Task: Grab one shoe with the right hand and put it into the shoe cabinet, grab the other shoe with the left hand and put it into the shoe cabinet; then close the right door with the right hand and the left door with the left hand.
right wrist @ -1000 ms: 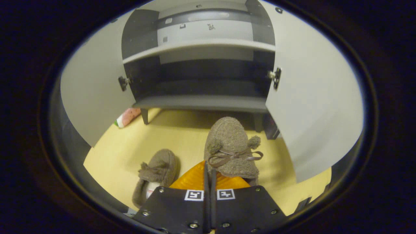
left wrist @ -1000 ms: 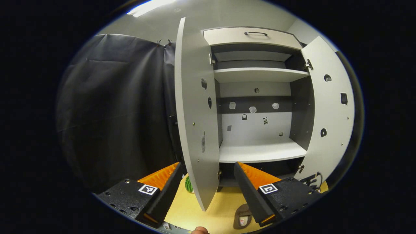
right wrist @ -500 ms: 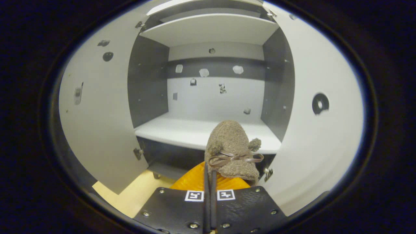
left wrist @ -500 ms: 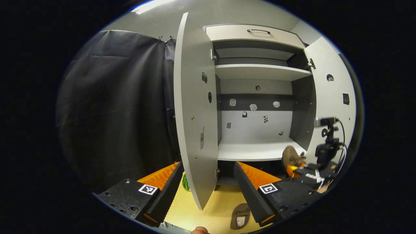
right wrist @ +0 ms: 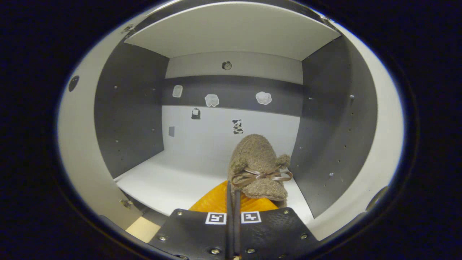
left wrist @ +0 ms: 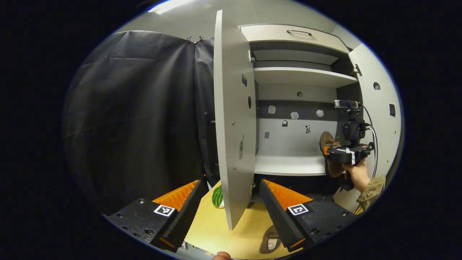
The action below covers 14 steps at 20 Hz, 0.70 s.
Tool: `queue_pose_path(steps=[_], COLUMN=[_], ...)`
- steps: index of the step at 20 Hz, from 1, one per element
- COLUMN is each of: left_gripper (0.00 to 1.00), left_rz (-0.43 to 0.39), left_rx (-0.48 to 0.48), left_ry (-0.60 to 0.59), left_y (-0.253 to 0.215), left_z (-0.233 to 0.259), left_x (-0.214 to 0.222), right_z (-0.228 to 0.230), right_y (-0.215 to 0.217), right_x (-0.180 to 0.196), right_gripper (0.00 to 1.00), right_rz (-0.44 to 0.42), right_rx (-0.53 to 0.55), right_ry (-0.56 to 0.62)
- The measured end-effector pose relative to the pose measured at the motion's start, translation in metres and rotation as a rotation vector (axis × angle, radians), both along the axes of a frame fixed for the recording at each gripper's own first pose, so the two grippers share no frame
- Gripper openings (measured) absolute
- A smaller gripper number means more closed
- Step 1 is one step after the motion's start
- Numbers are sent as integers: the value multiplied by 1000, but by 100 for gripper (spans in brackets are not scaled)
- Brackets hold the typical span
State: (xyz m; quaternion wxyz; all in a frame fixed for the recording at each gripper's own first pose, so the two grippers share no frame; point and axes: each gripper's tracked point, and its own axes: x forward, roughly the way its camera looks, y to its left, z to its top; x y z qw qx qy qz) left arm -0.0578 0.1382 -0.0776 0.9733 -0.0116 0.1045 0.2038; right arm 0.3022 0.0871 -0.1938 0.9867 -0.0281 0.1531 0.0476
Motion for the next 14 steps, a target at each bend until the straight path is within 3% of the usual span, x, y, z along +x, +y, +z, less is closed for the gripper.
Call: queue_pose_path(steps=[4,11,13,14], left_gripper=[98,98,98,98], left_rz=[44,76,71,67], left_rx=[-1,-10,-10,-11], left_ry=[27,36,37,38], left_y=[9,13,12,12], left_z=[-8,-11,-11,-12], left_x=[-12,-19,-18,-19], right_z=[-17,-49,-51,-52], right_y=[4,15,15,17], right_x=[33,48,47,46], right_gripper=[1,1,6,13], right_rz=[-4,-4,-8,-6], right_rx=[-24,-38,-33,-24], right_ry=[31,103,118,129])
